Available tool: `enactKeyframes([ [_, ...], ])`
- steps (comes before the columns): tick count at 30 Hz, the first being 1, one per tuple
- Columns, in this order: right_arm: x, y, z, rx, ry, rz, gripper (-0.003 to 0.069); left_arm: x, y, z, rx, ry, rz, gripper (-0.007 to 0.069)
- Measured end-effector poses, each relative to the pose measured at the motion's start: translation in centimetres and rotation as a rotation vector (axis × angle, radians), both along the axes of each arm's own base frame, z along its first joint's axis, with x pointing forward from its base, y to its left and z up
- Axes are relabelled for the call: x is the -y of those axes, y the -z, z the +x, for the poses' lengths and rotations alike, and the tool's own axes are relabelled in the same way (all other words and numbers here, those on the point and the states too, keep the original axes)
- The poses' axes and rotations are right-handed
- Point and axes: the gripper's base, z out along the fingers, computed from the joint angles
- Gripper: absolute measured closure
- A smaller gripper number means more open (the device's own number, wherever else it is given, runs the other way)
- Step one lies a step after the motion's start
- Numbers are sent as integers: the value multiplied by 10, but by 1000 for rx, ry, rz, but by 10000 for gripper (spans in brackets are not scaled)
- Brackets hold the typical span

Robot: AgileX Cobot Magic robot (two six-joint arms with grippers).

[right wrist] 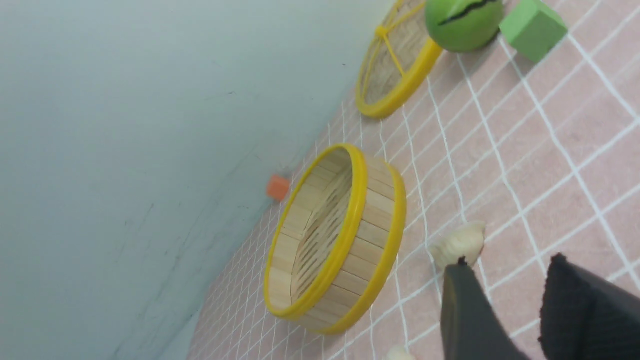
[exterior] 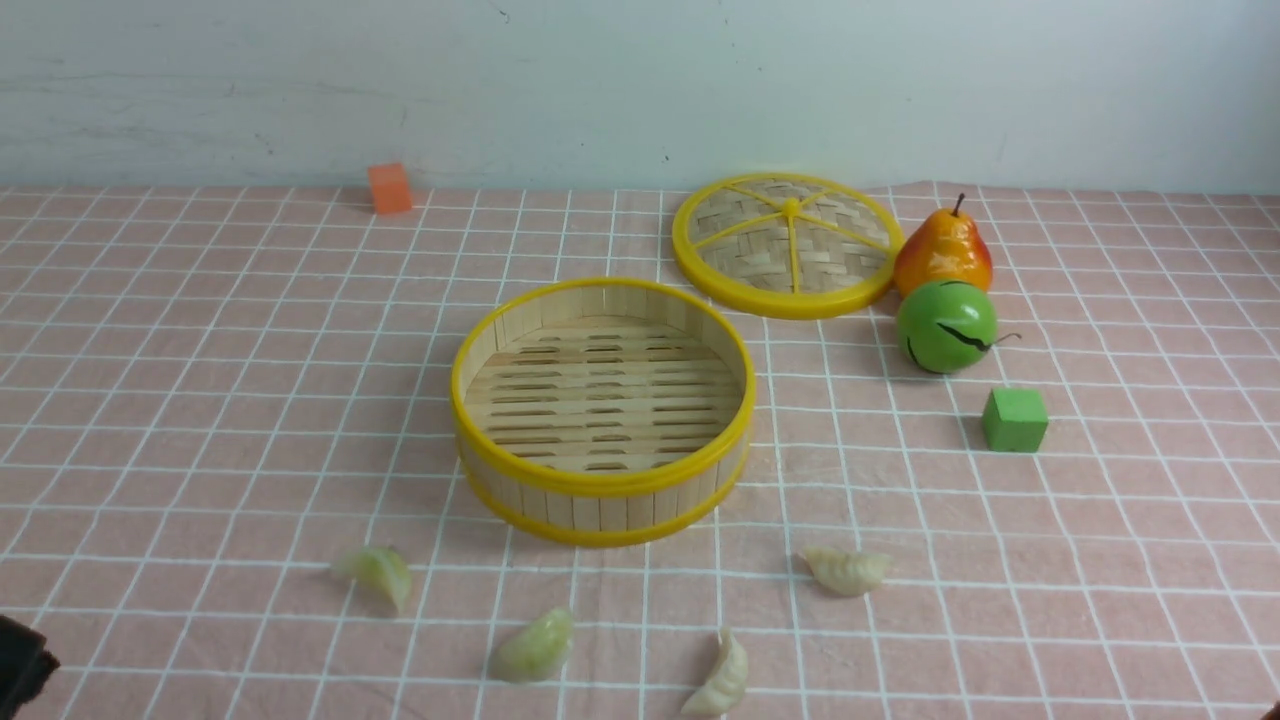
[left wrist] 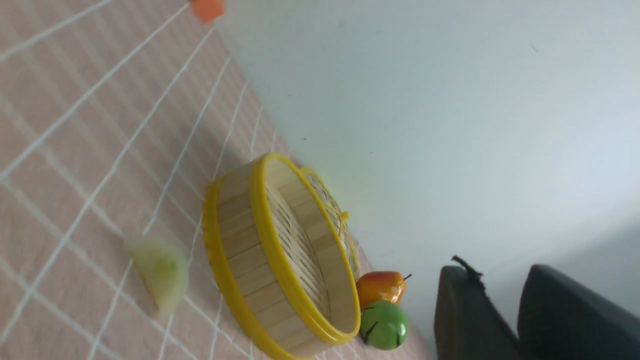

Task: Put the dumplings into the steamer on the table with the pink tablecloth.
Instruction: 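Reach for and grasp a dumpling on the table with the left gripper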

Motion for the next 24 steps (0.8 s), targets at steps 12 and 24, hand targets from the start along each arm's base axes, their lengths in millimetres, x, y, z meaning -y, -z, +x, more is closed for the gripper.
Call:
enactKeyframes([
  [12,-12,-100,47,-35,-287,-612,678,17,-64,74,-522,388,638,638],
  [24,-55,-99,91,-263,-957,-782,669,51,-32,148,-924,522,860,508],
])
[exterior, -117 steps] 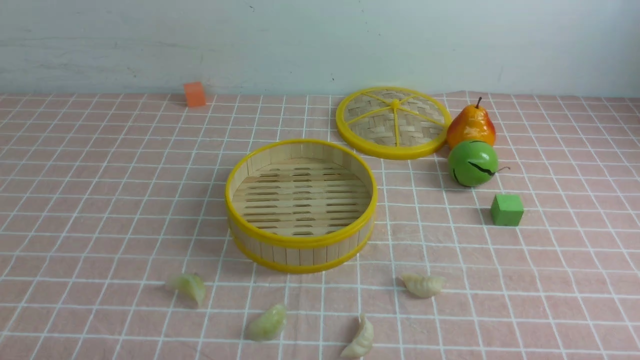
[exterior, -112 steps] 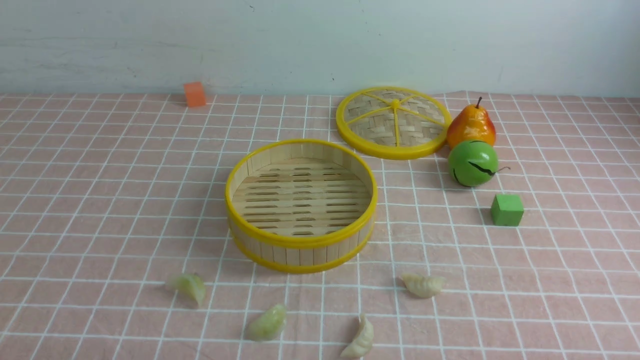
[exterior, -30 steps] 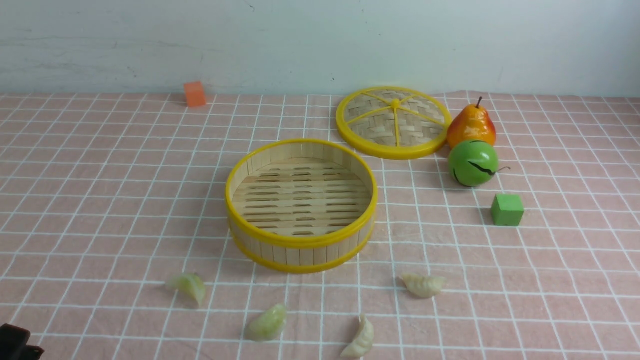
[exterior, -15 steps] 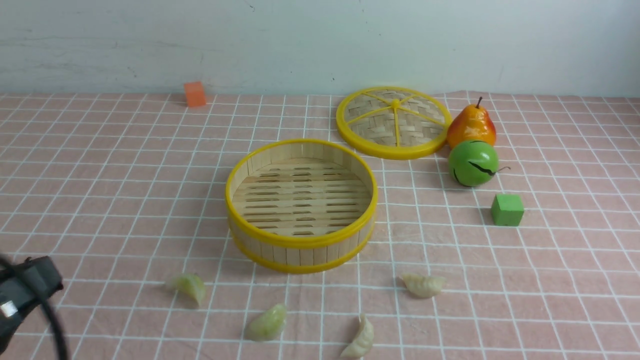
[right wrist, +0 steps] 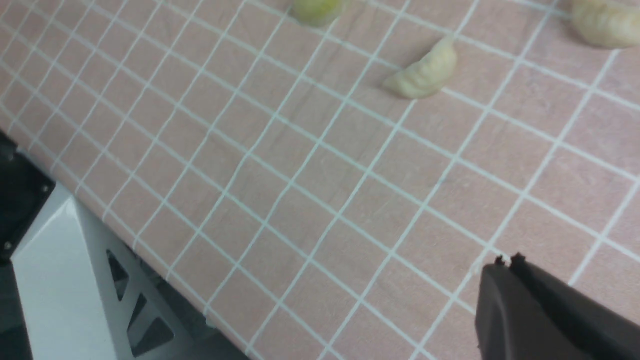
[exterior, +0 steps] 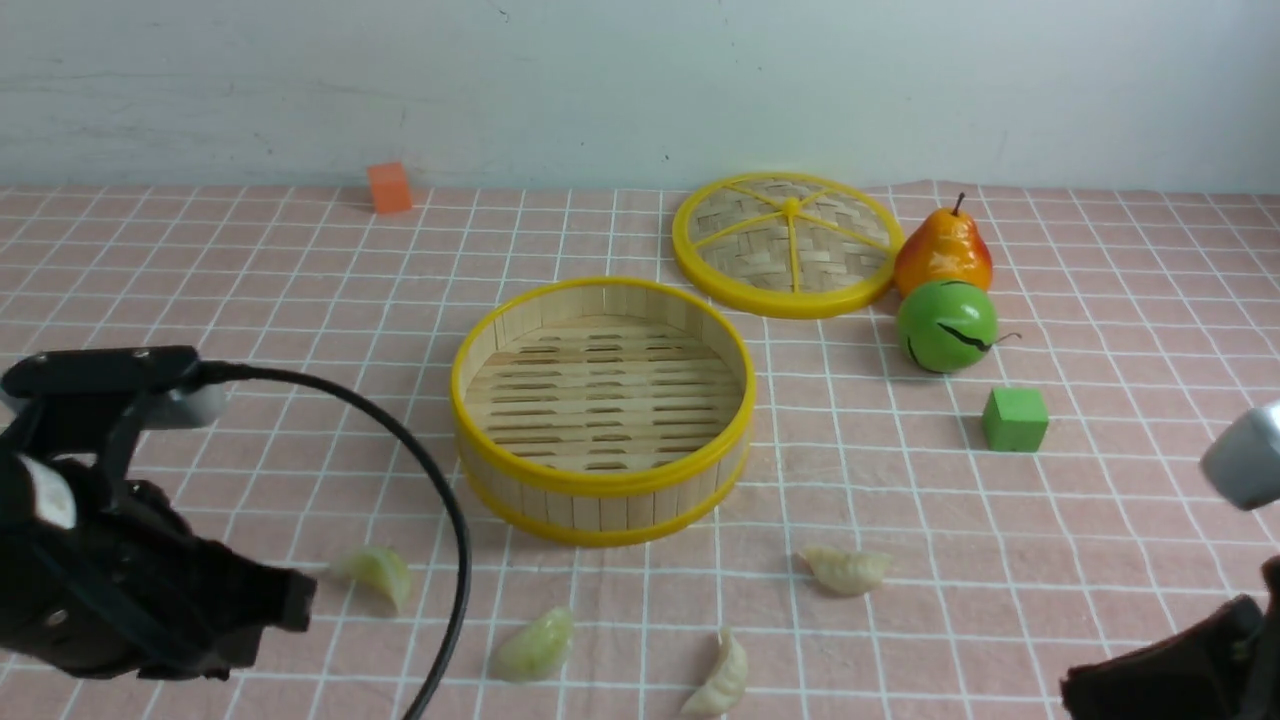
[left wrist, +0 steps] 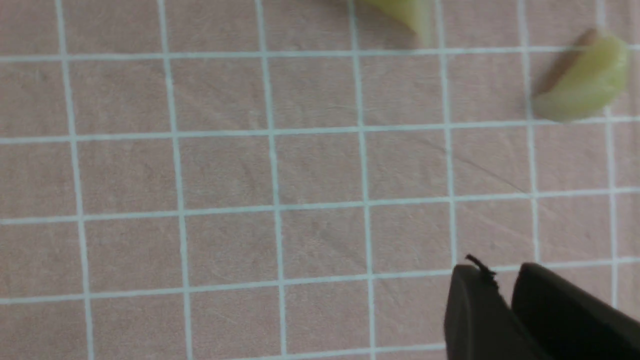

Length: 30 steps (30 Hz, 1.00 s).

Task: Put the dumplings into the steamer on the table with the pink tablecloth.
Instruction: 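Reach for and grasp a dumpling on the table with the left gripper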

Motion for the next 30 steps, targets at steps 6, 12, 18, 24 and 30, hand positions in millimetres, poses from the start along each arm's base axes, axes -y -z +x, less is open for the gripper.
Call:
enactKeyframes([
  [6,-16,-1,-7,27,-115,-6,669,12,29,45,-101,-129,13,208],
  [12,-17,-1,-6,44,-109,-4,664,26,60,87,-103,-210,-24,69],
  [18,-17,-1,-7,37,-115,-4,659,37,90,118,-121,-301,-57,58],
  [24,-17,0,-8,25,-129,-7,655,41,107,137,-133,-402,-69,68],
  [30,-18,0,-9,25,-130,-7,648,38,109,140,-114,-394,-35,225],
])
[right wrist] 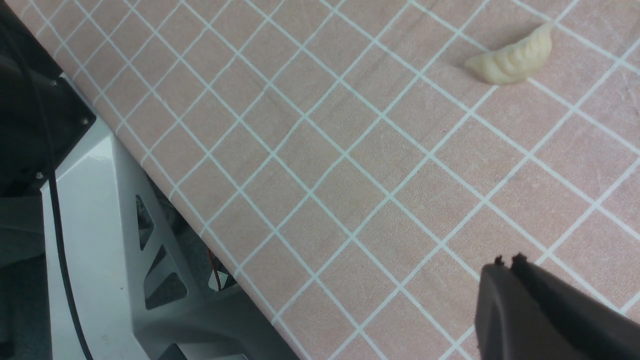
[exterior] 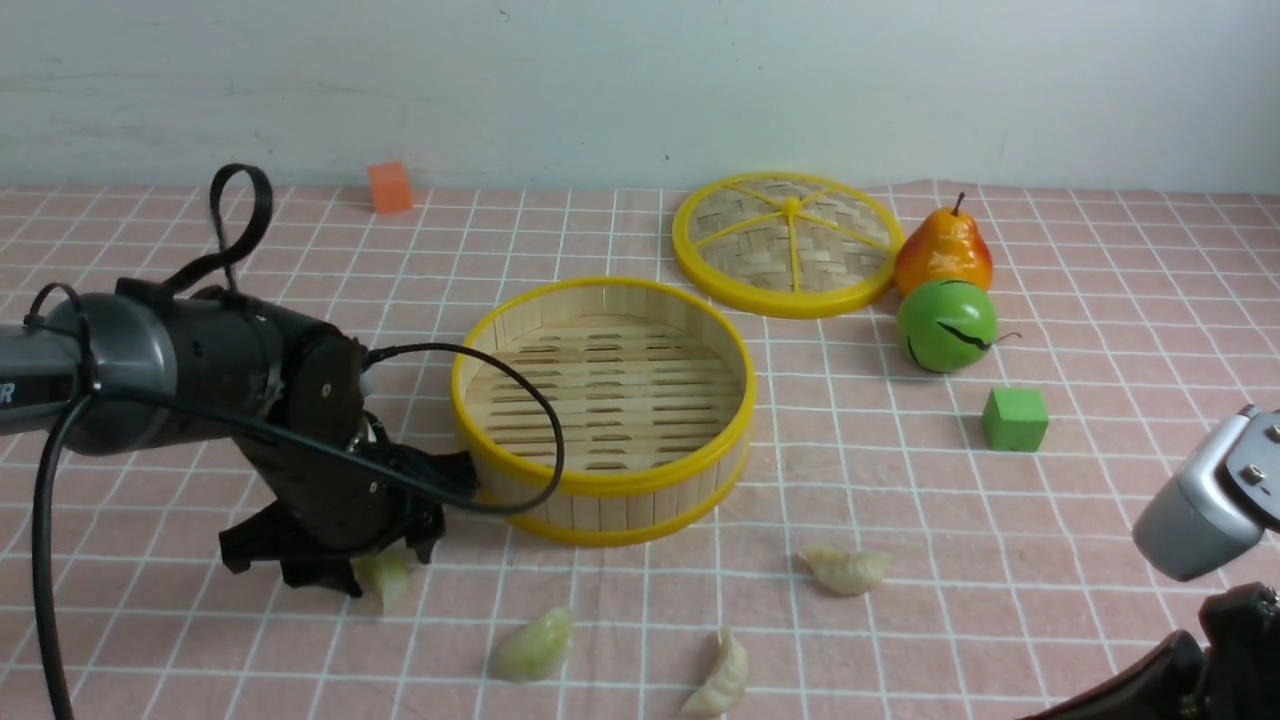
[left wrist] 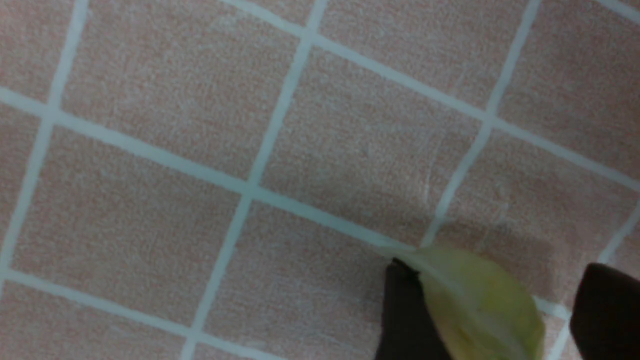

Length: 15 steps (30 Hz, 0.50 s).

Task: Put the dumplings into the steamer on the table with the pink tablecloth.
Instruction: 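Reach for and grasp a dumpling on the table with the left gripper, then place the dumpling into the bamboo steamer basket with the left gripper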

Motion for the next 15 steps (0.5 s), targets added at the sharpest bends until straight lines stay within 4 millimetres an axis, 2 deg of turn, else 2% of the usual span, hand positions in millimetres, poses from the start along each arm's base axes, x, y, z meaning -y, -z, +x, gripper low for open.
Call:
enactKeyframes([
  [2,0,0,0,-1,-1,0,647,-1,0,0,-1,13,18,389],
  [3,0,0,0,-1,-1,0,646,-1,1,0,-2,16,23,417],
  [6,0,0,0,0,-1,0,643,-3,-3,-2,-2,53,52,423],
  [9,0,0,0,1,-1,0,639,-6,-20,-6,22,136,91,421],
  [12,0,0,0,5,3,1,636,-6,-66,-7,126,243,104,421],
  [14,0,-1,1,14,11,2,634,-1,-102,-3,210,309,86,421],
  [15,0,-1,2,18,14,3,633,3,-114,-2,229,332,74,421],
])
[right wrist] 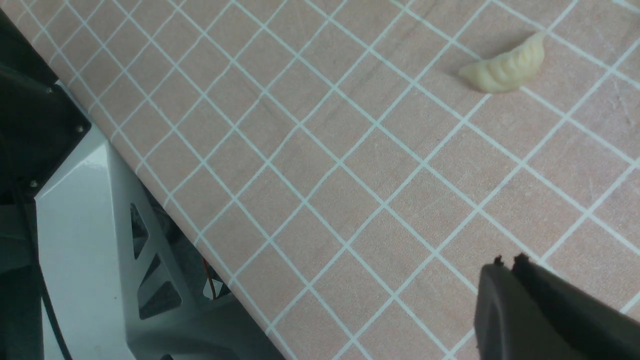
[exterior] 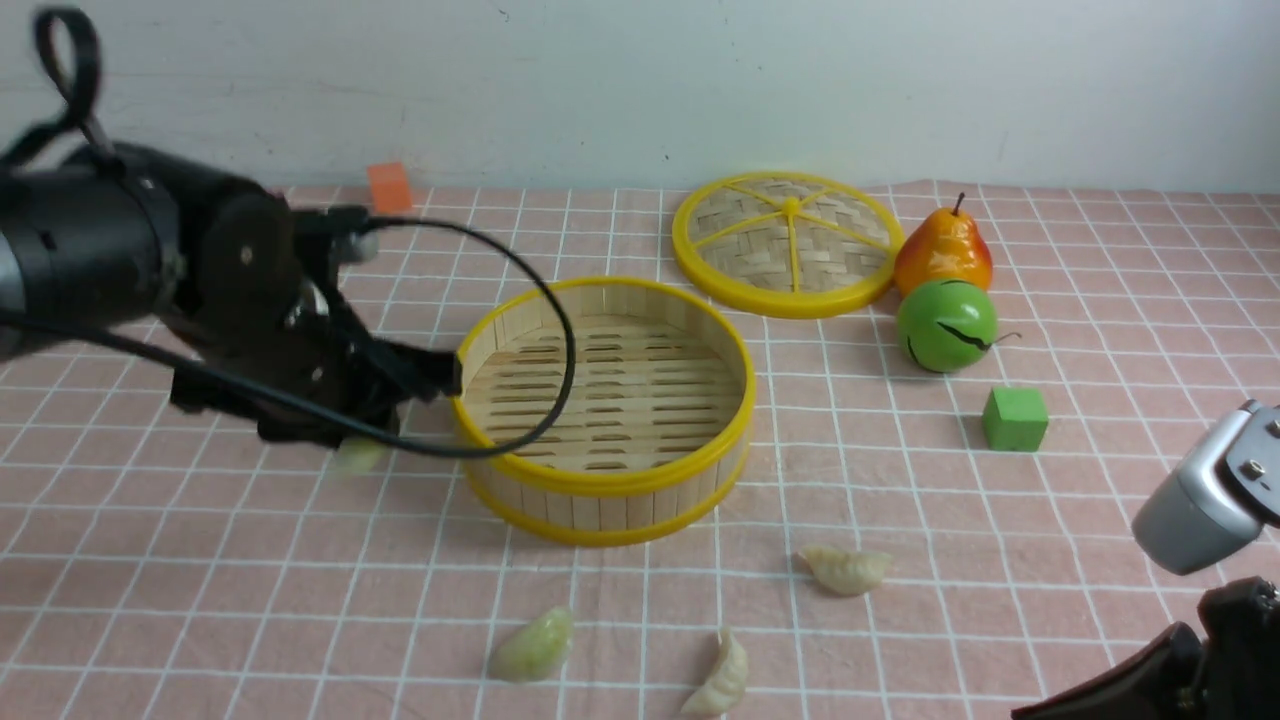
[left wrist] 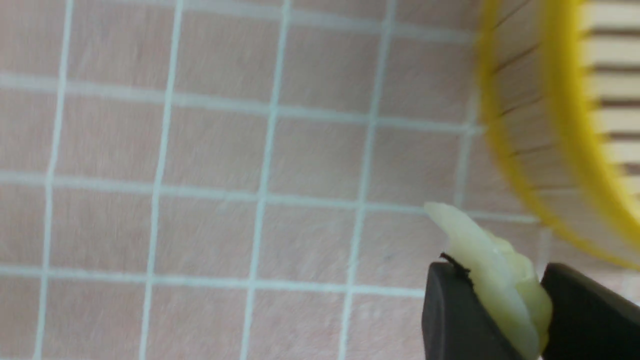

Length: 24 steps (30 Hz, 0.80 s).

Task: Put the dumplings into the steamer on the table with the pink tablecloth.
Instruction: 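Place the dumpling into the bamboo steamer basket with the left gripper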

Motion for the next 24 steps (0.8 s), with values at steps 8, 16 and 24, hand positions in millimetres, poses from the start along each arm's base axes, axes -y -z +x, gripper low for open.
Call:
enactKeyframes([
  [8,0,1,-4,-31,-31,-6,625,74,-51,27,64,267,6,421],
  [16,3,-6,-26,-66,-124,-18,617,129,-7,74,0,323,17,421],
  [24,15,-15,-45,55,-132,-82,610,148,55,108,-68,227,-9,421],
])
